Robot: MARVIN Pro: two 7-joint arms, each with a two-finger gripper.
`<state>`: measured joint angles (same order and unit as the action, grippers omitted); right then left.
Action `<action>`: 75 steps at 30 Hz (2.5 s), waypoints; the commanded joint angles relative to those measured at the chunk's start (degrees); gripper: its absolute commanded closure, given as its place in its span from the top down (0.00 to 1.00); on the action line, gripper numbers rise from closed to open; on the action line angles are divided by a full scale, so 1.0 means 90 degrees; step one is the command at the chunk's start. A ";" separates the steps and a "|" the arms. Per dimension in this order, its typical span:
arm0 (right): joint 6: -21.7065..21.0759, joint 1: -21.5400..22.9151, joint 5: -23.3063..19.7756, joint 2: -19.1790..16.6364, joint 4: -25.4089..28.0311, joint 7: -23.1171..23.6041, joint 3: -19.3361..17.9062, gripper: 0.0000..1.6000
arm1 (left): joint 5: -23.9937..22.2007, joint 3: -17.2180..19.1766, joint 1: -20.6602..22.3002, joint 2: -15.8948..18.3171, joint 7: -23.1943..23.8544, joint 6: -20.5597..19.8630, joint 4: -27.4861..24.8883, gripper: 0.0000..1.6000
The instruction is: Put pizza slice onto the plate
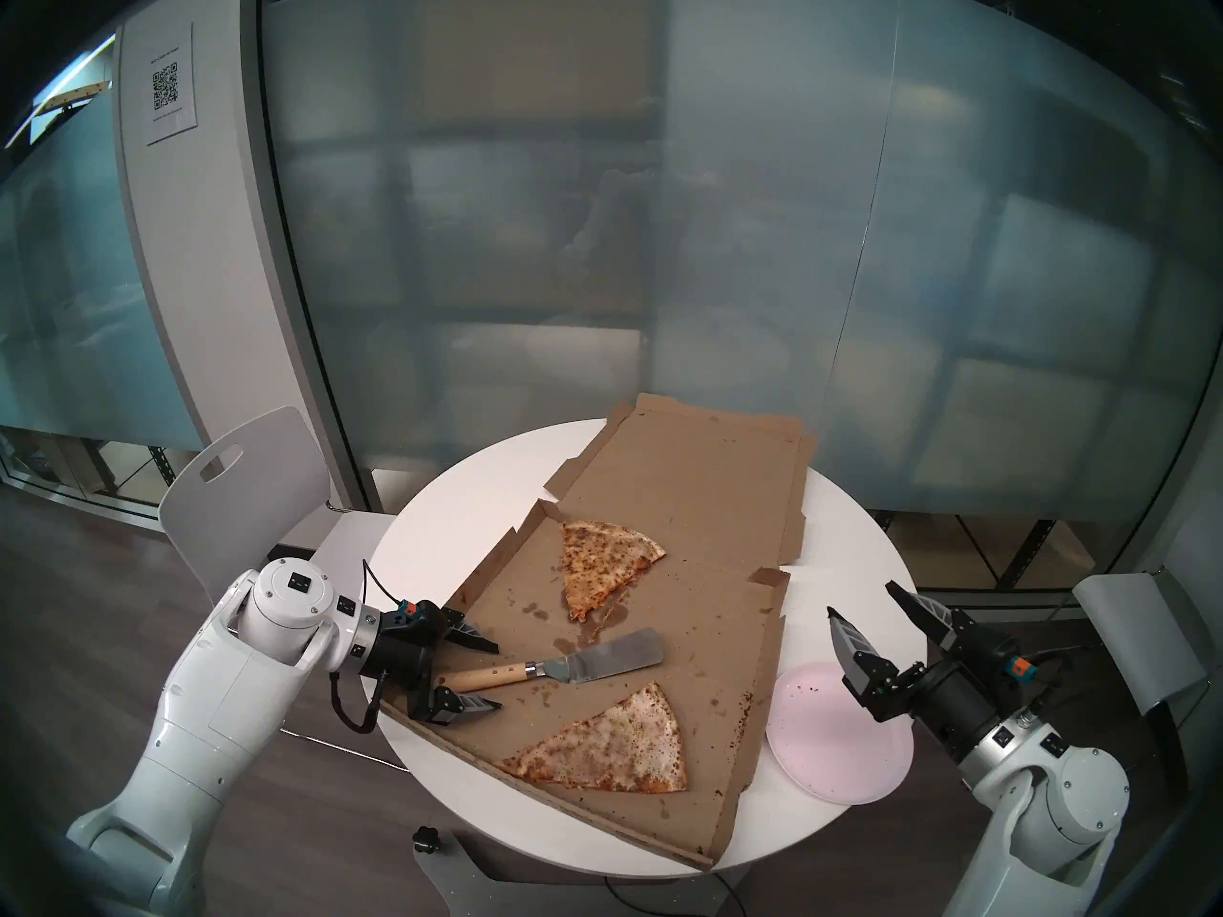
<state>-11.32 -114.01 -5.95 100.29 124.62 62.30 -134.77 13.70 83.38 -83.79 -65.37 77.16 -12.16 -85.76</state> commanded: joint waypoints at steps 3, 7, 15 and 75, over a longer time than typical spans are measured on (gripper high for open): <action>0.0000 0.0015 -0.0043 0.0013 0.0103 0.0009 -0.0008 1.00 | 0.0093 -0.0021 0.0091 -0.0017 -0.0094 0.0043 0.0064 1.00; 0.0000 0.0015 -0.0043 0.0013 0.0103 0.0009 -0.0008 1.00 | 0.0118 -0.0041 0.0107 -0.0021 -0.0092 0.0015 0.0069 1.00; 0.0000 0.0015 -0.0043 0.0013 0.0104 0.0009 -0.0008 1.00 | 0.0155 -0.0109 0.0163 -0.0026 -0.0055 0.0008 0.0167 0.81; 0.0002 0.0016 -0.0042 0.0012 0.0101 0.0009 -0.0008 1.00 | 0.0180 -0.0044 0.0374 0.0503 0.0832 0.0018 -0.0416 0.00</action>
<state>-11.32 -114.01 -5.94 100.29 124.62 62.31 -134.77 14.88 83.10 -81.72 -62.69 83.01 -12.38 -87.65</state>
